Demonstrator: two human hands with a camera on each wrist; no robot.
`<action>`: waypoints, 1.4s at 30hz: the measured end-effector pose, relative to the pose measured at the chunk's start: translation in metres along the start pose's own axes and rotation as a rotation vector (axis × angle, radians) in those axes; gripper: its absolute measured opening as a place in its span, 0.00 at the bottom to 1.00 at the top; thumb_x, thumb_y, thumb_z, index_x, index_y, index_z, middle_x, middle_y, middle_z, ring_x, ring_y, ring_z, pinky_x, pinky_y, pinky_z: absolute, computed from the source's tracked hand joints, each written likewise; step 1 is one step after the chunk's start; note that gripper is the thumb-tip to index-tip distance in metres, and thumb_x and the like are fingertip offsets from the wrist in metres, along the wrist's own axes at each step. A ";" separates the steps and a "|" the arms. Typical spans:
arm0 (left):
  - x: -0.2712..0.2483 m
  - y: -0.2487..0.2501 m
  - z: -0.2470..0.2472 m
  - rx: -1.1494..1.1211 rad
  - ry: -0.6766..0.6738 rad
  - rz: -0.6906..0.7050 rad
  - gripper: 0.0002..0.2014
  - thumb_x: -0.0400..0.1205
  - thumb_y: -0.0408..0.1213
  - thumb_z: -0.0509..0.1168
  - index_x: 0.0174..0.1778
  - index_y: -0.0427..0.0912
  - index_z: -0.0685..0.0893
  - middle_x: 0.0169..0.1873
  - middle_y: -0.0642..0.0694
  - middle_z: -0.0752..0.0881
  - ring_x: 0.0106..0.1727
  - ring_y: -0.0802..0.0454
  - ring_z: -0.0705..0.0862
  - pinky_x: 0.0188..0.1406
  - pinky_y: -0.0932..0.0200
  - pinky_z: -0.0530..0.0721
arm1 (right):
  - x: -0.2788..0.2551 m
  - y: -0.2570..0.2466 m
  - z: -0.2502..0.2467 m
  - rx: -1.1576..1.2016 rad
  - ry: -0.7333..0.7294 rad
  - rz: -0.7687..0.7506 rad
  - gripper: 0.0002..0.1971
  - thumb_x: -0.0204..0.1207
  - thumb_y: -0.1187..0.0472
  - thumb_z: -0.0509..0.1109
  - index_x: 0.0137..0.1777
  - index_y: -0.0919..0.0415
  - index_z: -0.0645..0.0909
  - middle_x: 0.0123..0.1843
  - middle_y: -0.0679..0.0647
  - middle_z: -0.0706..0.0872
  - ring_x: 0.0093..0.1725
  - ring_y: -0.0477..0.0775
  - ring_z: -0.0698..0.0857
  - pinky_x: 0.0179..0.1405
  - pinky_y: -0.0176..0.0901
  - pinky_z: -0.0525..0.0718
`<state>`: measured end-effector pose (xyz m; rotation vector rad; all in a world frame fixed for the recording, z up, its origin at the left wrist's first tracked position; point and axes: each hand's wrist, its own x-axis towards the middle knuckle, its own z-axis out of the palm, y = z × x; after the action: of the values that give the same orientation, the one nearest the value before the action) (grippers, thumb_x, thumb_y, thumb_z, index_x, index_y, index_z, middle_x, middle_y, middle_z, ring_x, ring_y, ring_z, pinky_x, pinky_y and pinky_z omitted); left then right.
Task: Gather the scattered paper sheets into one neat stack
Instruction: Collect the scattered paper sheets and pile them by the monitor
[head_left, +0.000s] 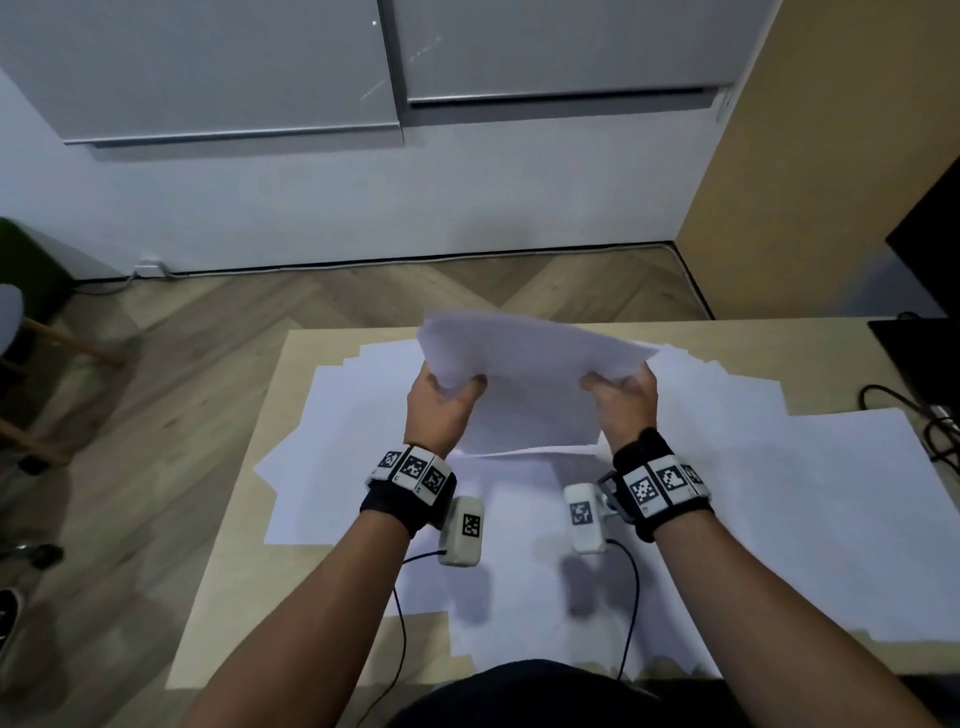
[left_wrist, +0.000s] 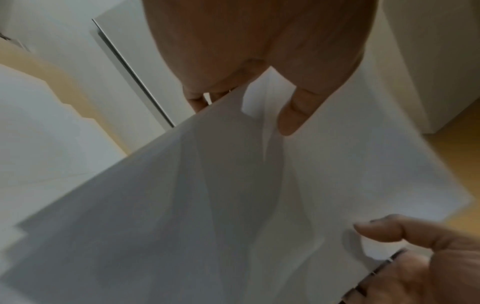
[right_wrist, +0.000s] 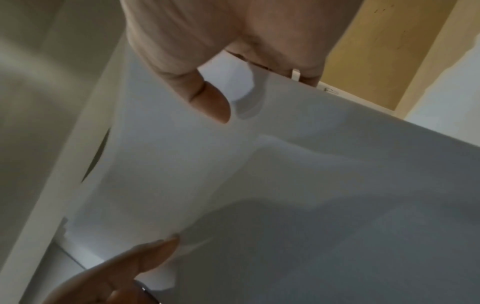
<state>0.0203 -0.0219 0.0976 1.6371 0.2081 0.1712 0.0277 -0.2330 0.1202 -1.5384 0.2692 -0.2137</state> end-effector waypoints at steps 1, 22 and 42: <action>0.001 0.002 0.001 -0.004 0.002 0.015 0.18 0.70 0.43 0.74 0.56 0.53 0.82 0.52 0.49 0.90 0.55 0.51 0.89 0.56 0.52 0.86 | 0.001 -0.001 -0.001 0.000 0.007 -0.009 0.16 0.62 0.72 0.71 0.47 0.54 0.82 0.43 0.49 0.89 0.42 0.49 0.87 0.45 0.40 0.85; -0.005 -0.009 0.009 0.062 0.016 -0.079 0.16 0.76 0.38 0.68 0.61 0.52 0.80 0.53 0.50 0.89 0.56 0.51 0.87 0.63 0.40 0.83 | 0.015 0.011 -0.006 -0.186 -0.022 0.137 0.16 0.60 0.58 0.74 0.50 0.56 0.86 0.45 0.50 0.92 0.49 0.54 0.89 0.58 0.56 0.87; 0.003 -0.004 0.006 0.013 -0.048 -0.124 0.17 0.72 0.36 0.67 0.56 0.56 0.82 0.53 0.47 0.89 0.56 0.45 0.86 0.57 0.47 0.85 | 0.014 0.024 -0.004 -0.128 0.088 0.045 0.09 0.71 0.66 0.67 0.51 0.61 0.81 0.45 0.54 0.88 0.42 0.52 0.83 0.41 0.43 0.79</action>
<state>0.0243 -0.0267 0.0929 1.6341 0.2737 0.0358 0.0391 -0.2406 0.0955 -1.6504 0.3930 -0.2326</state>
